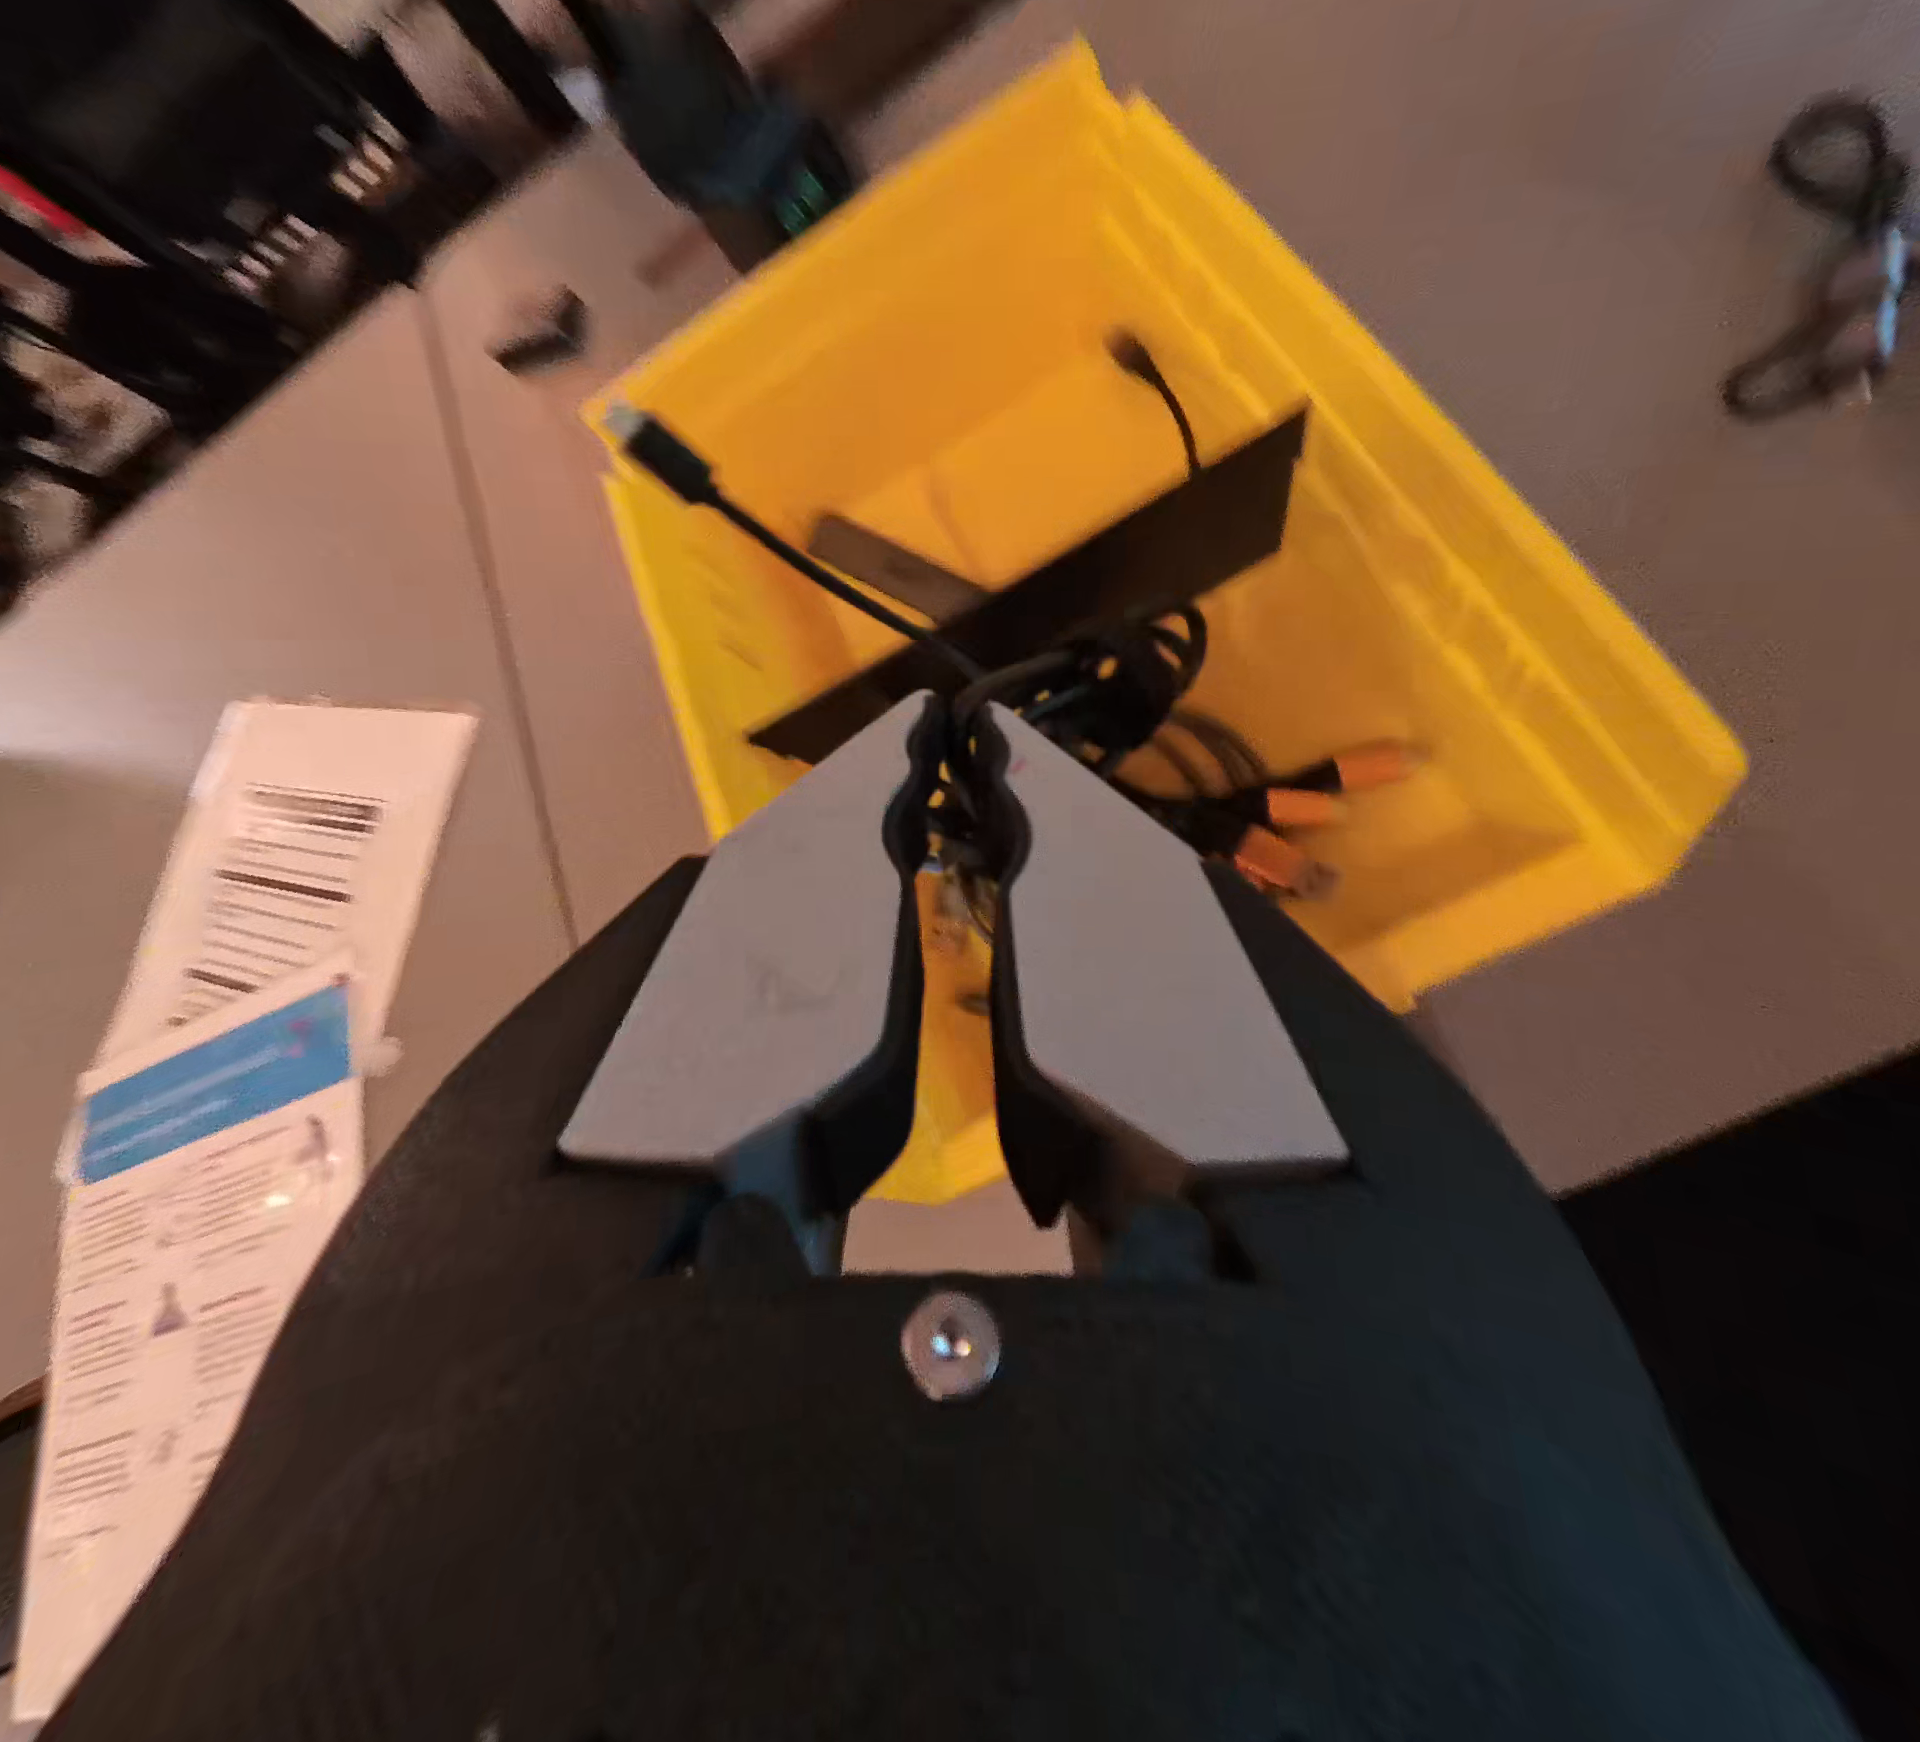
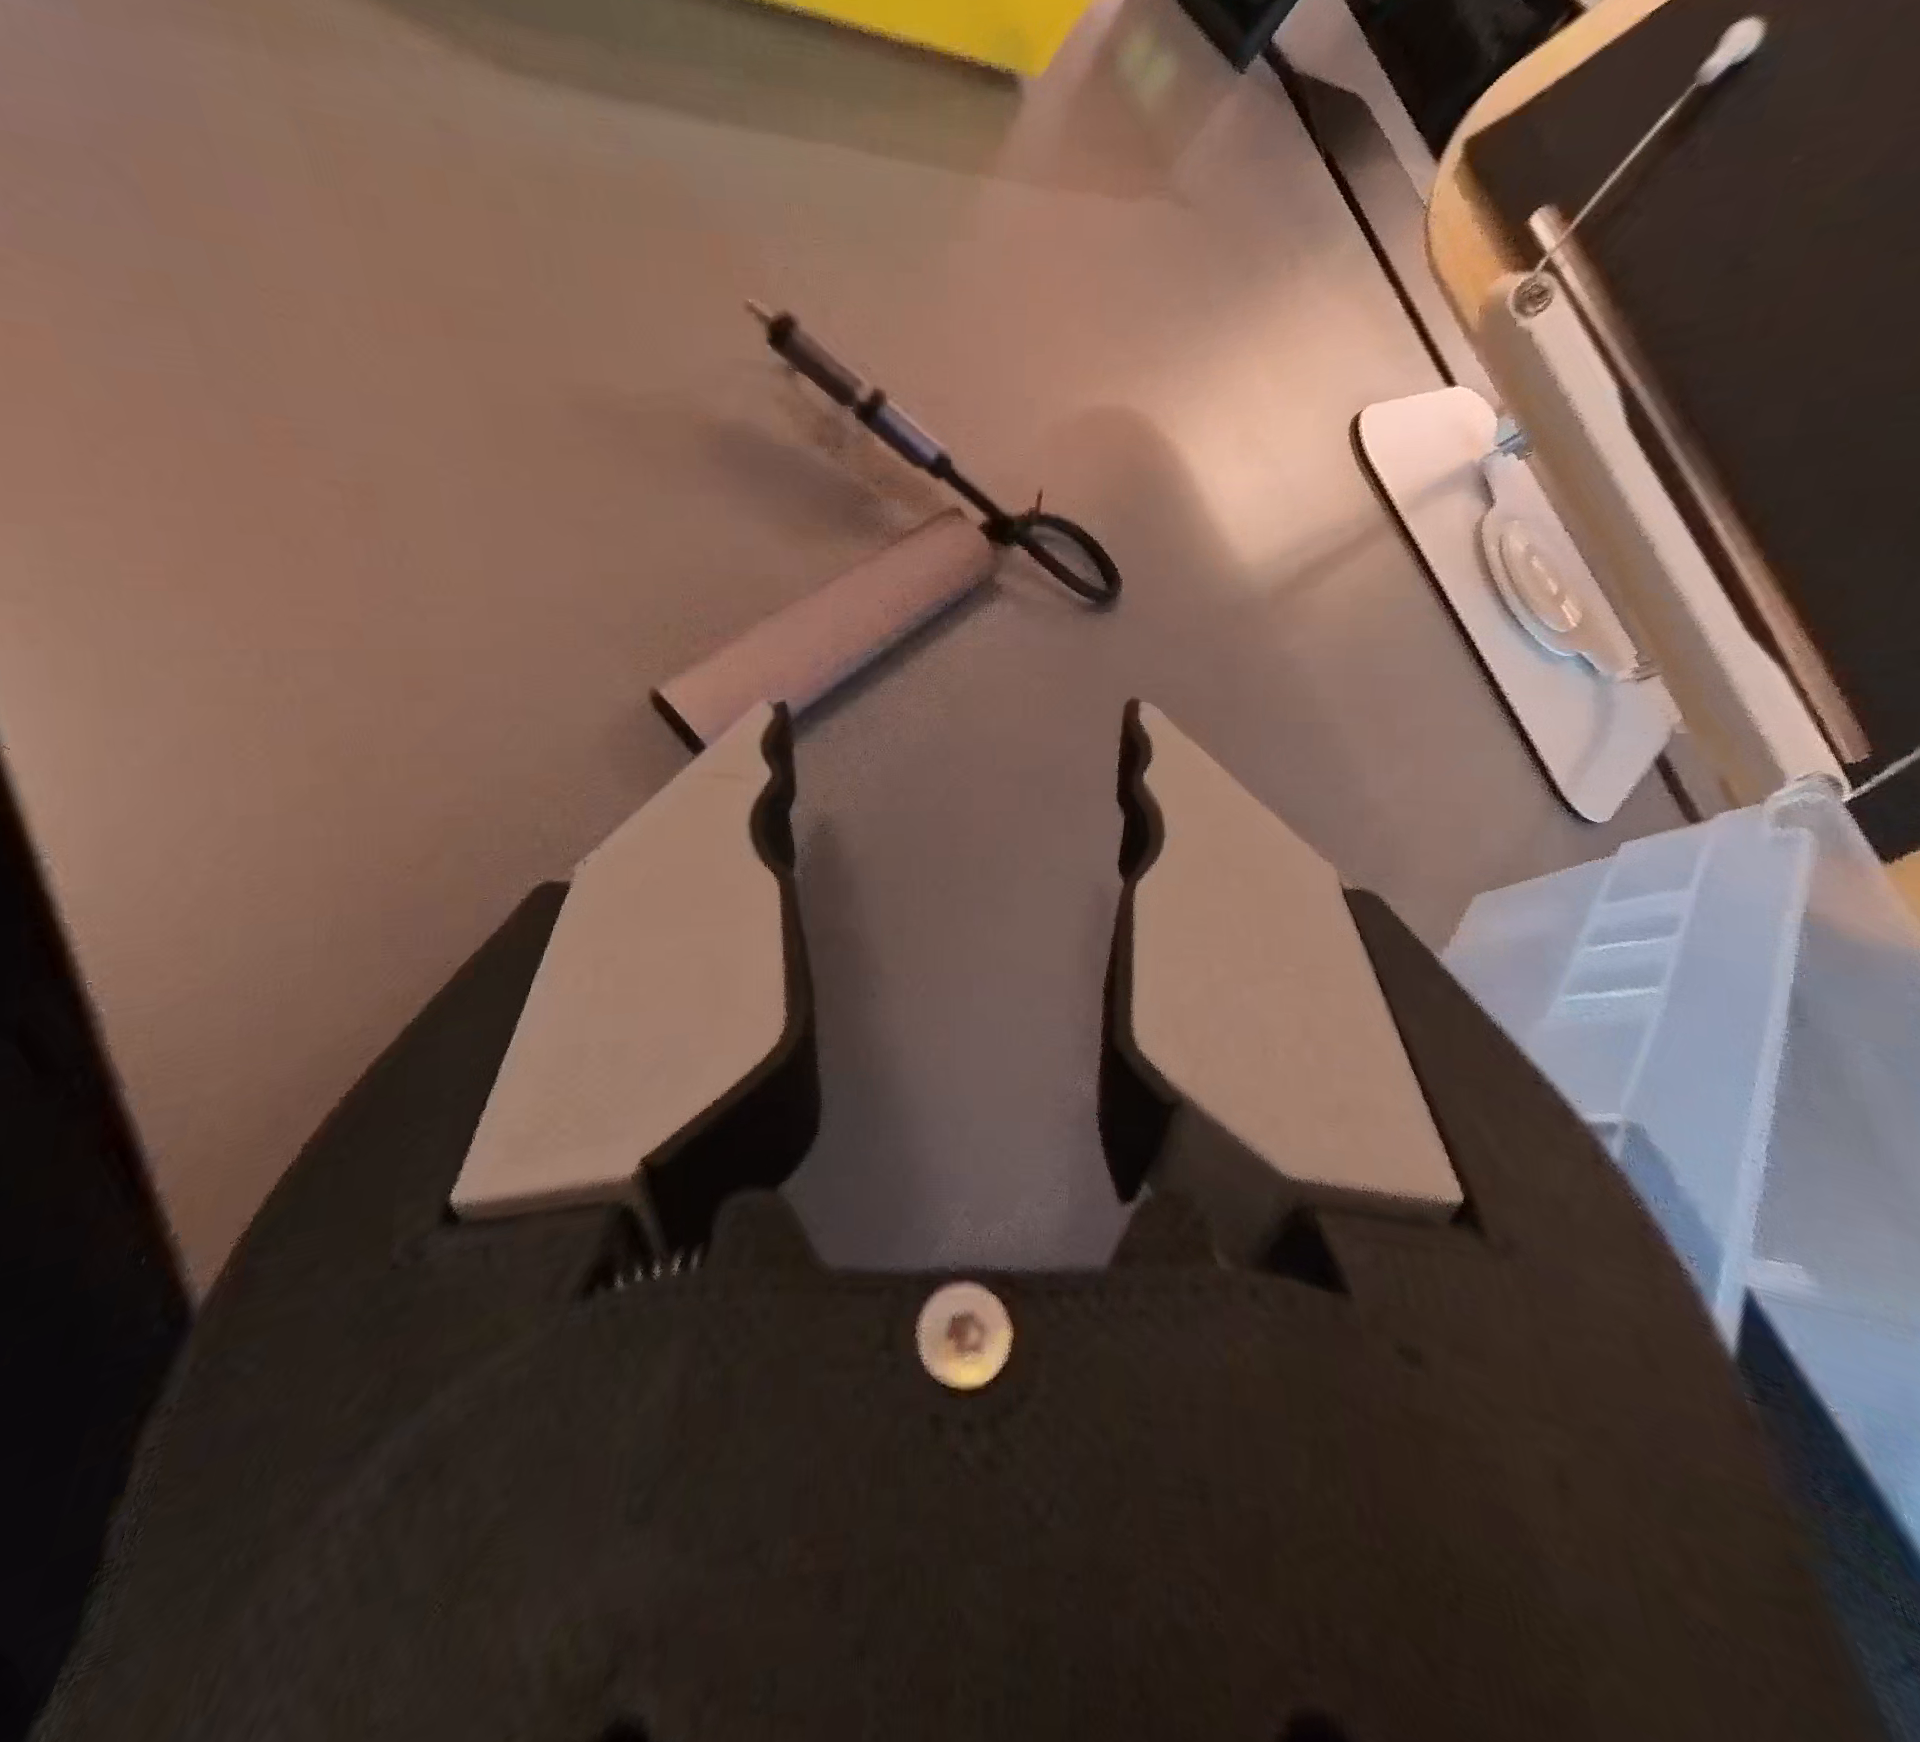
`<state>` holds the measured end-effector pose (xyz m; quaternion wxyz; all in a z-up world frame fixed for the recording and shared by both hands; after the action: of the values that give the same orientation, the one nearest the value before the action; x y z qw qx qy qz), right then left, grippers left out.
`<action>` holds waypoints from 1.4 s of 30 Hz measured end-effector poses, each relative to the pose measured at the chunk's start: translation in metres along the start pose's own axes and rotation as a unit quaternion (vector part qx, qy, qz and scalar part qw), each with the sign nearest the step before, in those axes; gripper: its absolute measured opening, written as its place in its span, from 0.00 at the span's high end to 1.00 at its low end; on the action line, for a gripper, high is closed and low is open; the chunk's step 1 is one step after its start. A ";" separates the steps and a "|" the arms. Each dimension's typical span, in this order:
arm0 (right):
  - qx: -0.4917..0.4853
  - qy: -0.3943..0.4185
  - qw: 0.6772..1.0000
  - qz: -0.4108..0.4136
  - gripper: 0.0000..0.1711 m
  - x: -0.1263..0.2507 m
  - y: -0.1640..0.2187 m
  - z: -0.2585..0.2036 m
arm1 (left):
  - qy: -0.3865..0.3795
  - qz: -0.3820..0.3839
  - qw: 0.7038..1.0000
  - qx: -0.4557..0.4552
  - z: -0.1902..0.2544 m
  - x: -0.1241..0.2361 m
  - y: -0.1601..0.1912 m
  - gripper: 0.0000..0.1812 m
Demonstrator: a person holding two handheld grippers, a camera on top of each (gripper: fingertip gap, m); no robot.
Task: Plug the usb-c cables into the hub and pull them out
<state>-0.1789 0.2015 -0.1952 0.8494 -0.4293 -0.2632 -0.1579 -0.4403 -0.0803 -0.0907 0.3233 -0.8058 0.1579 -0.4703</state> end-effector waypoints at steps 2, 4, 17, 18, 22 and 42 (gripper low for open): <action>-0.033 -0.016 0.999 0.026 0.65 0.010 -0.008 -0.002 | -0.026 0.046 0.999 0.010 -0.008 0.018 -0.017 0.98; -0.059 -0.027 0.997 0.044 0.65 0.017 -0.013 -0.001 | -0.033 0.074 0.997 0.014 -0.008 0.030 -0.029 0.98; -0.256 -0.233 0.906 0.243 0.69 0.074 -0.080 -0.034 | 0.100 0.311 0.945 -0.011 0.154 0.096 -0.093 0.98; -0.273 -0.254 0.894 0.251 0.64 0.076 -0.085 -0.037 | 0.119 0.332 0.936 -0.006 0.174 0.095 -0.094 0.99; -0.337 -0.308 0.845 0.279 0.55 0.073 -0.090 -0.039 | 0.199 0.347 0.916 -0.016 0.257 0.071 -0.081 0.98; 0.037 0.142 0.948 -0.281 0.80 0.013 0.048 0.030 | 0.175 0.152 0.972 -0.026 0.261 -0.066 -0.028 0.83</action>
<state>-0.1535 0.2530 -0.2039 0.8144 -0.2794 -0.2558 -0.4395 -0.2504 0.0744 -0.2058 0.3369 -0.6860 0.3447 -0.5451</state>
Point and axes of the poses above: each gripper's, where its closed fingertips meet, x back along the fingers, y out of its underside, z = x × y across the jaws, the point moved 4 cm from there along x, back along the fingers, and after that the axes turned 5 degrees about -z, right-handed, at the moved point
